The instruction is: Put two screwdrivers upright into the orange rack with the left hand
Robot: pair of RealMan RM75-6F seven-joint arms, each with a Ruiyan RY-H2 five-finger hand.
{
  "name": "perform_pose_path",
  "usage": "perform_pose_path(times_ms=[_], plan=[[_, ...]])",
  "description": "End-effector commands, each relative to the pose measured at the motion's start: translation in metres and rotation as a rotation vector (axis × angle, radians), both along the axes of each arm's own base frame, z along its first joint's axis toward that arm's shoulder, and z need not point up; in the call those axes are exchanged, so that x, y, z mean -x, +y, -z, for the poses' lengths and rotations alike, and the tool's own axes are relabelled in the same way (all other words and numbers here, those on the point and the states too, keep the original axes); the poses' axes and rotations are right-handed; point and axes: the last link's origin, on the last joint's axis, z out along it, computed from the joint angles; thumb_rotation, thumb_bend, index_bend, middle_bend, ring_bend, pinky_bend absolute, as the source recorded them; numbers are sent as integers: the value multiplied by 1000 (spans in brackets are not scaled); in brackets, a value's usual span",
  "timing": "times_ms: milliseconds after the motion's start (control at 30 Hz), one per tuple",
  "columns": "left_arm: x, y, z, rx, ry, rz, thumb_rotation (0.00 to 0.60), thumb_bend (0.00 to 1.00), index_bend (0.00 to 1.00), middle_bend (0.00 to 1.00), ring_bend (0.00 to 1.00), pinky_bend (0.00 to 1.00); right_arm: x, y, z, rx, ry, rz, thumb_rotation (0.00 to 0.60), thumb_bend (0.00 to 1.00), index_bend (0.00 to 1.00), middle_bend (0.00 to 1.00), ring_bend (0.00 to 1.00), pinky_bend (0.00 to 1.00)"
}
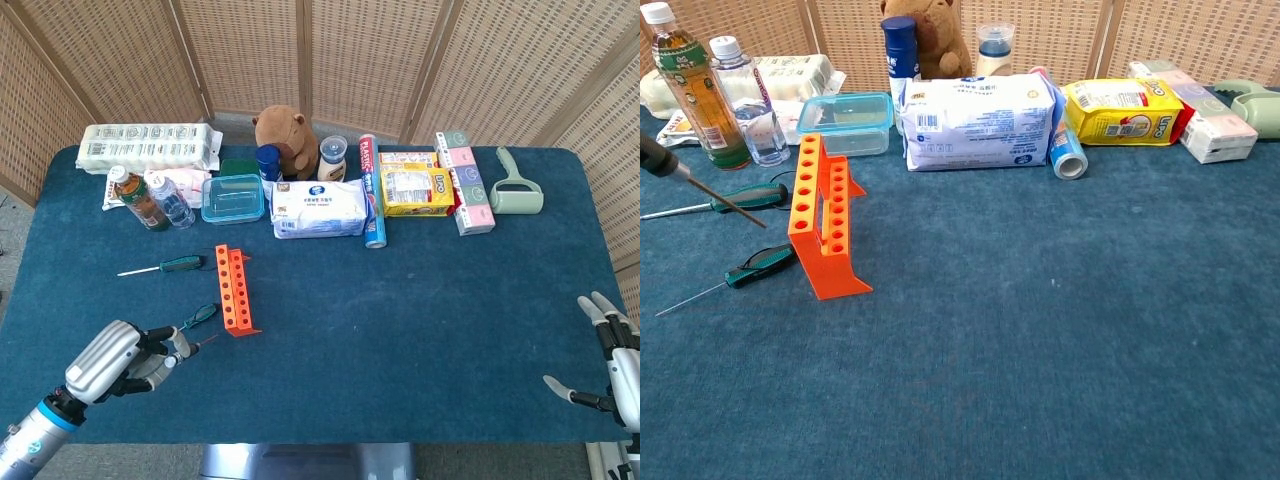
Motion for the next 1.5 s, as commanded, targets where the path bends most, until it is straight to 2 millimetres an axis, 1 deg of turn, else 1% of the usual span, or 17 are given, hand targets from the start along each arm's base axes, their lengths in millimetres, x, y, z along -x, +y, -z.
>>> perform_pose_path(times_ms=[33,300,367,733,867,1167,1500], plan=[[-1,3,2,-51,9,18,600,475,521,919,931,973,0,0,0,0,0,2,537,0,38,0,9,0],[-3,9,11,-80,26,23,600,475,521,919,931,973,0,0,0,3,1,2,532,0,39,0,10,0],[-3,11,13,-85,31,21,600,475,521,919,931,973,0,0,0,3,1,2,540,0,39,0,10,0],[-2,17,26,-52,18,2,600,475,521,919,931,973,1,0,0,0,0,4,539,0,38,0,11,0],[-2,17,28,-37,11,-1,600,475,521,919,931,973,1,-1,0,0,0,3,541,0,38,0,12,0],[-7,14,31,-13,8,13,600,475,521,919,931,973,1,0,-1,0,-1,7,537,0,39,0,13,0],[-3,17,30,-18,13,-5,600,474,521,919,931,973,1,0,-1,0,0,8,539,0,38,0,14,0]])
